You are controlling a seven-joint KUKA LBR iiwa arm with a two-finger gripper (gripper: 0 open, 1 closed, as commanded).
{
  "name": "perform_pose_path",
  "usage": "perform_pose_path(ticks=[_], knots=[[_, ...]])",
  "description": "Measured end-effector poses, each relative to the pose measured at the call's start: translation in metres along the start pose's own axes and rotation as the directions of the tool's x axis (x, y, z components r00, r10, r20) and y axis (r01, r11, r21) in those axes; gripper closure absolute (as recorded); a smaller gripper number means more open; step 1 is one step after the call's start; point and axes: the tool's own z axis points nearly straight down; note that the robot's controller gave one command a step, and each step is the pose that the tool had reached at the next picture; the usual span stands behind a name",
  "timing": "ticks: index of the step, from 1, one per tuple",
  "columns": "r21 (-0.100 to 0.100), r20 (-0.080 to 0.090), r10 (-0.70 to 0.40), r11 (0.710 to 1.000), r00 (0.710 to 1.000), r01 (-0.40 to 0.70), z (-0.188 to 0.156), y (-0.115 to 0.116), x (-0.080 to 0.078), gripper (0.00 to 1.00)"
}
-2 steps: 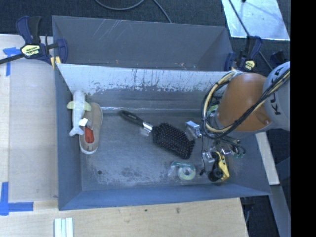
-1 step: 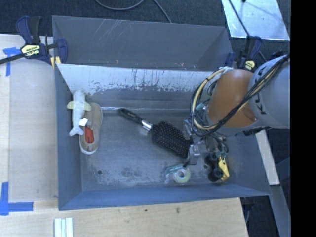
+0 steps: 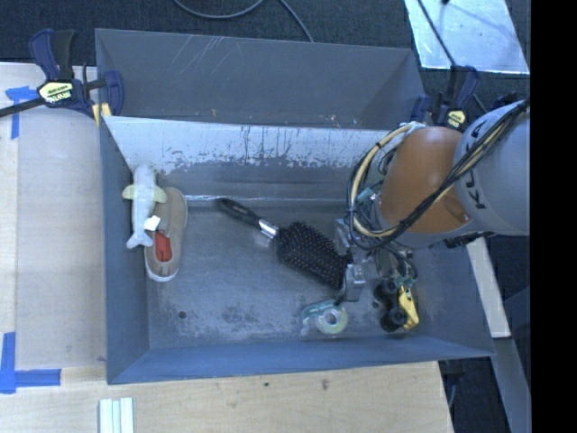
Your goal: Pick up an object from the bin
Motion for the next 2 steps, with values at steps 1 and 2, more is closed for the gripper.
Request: perform_pose_path(ticks=[1, 2], knots=[[0.007, 0.005, 0.016, 1.000, 1.000, -0.016, -0.002, 0.027, -0.009, 1.00], [0.003, 0.022, -0.056, 0.998, 0.998, 0.056, -0.006, 0.053, -0.007, 1.00]])
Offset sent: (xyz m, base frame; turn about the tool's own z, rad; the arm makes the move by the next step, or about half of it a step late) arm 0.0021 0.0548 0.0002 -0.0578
